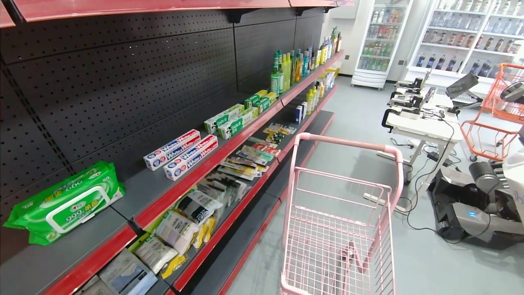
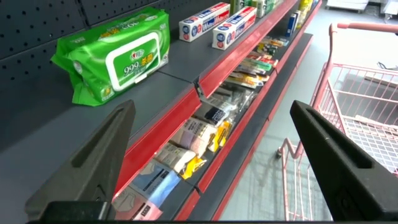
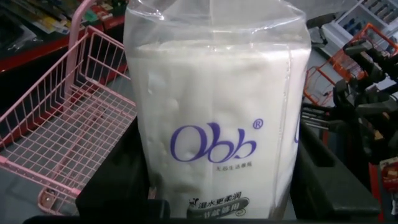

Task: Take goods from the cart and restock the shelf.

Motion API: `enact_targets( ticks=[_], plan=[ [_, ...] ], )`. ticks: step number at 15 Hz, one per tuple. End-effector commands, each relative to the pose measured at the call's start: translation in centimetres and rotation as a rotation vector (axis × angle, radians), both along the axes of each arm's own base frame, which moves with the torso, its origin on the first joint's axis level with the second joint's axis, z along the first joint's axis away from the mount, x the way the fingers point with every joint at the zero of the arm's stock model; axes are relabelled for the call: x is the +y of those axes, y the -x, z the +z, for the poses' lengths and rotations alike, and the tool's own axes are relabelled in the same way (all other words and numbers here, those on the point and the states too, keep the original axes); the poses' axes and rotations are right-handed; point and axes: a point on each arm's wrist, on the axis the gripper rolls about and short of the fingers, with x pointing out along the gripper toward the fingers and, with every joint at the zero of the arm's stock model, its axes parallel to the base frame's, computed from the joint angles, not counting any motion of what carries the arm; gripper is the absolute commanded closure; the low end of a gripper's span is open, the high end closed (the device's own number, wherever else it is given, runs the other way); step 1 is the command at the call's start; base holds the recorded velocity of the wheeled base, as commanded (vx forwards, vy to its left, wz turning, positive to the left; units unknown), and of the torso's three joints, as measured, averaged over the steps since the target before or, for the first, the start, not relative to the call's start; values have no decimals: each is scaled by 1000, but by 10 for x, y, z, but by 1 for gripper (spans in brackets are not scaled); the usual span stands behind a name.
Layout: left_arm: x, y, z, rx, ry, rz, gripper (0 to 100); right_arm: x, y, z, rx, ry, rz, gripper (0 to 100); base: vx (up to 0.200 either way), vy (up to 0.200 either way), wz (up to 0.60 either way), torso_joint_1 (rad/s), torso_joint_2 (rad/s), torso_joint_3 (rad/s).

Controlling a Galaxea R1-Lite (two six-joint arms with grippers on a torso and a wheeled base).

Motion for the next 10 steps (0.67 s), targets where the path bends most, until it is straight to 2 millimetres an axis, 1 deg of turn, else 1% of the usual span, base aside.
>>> enact_targets(
  ticks=[1,10],
  plan=[
    [0,0,0,2,0,1,0,0,-2,0,8,2,0,100,0,0,600,-7,2,-7],
    [0,0,0,2,0,1,0,0,-4,-5,28,3,0,100,0,0,600,5,3,1]
  ],
)
